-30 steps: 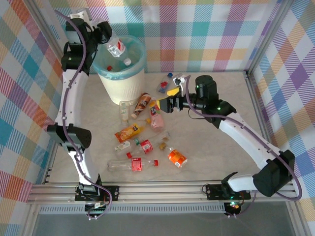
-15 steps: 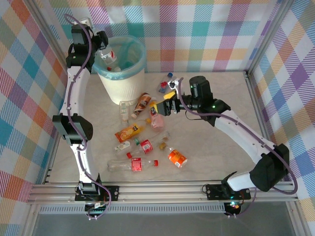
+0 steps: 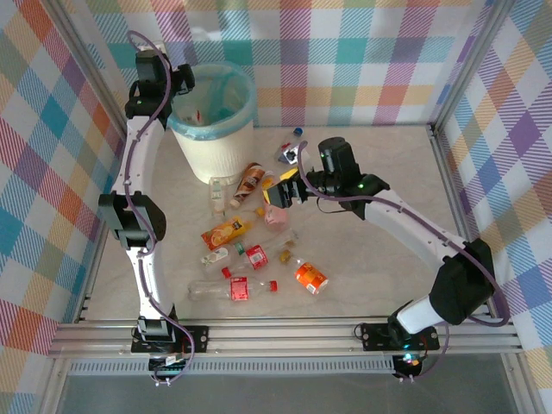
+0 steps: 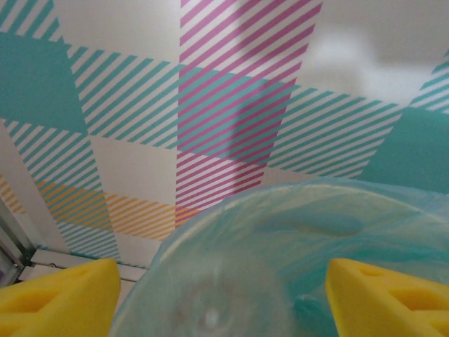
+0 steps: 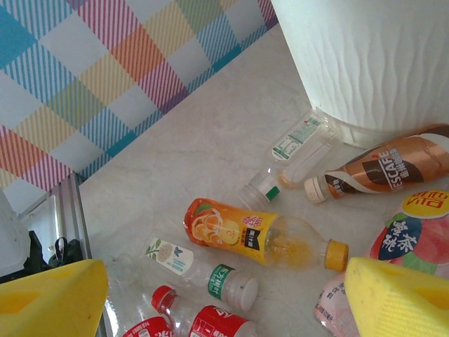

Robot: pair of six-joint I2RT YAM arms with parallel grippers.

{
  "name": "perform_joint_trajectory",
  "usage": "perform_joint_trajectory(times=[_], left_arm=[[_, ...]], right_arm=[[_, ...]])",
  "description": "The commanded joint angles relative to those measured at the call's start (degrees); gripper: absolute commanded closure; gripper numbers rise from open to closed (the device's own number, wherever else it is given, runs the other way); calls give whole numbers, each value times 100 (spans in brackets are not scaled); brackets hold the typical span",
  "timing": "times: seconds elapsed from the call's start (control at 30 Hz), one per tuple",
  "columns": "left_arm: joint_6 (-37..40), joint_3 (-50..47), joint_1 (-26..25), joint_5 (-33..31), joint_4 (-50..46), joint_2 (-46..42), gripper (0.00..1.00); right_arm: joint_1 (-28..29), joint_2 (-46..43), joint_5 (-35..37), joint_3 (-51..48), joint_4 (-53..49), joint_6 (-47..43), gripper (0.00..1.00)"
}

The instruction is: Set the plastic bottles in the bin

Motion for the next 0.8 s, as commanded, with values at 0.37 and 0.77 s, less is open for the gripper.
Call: perform_joint_trajectory(times=[0.37,0.77], left_arm=[[-122,-20,48,326,229,-197,21],[29,56,-475,626,-420,-1021,22]], right_arm=[[44,71,-93,31,-55,-128,12],[53,70,538,387,-1070,65,11]])
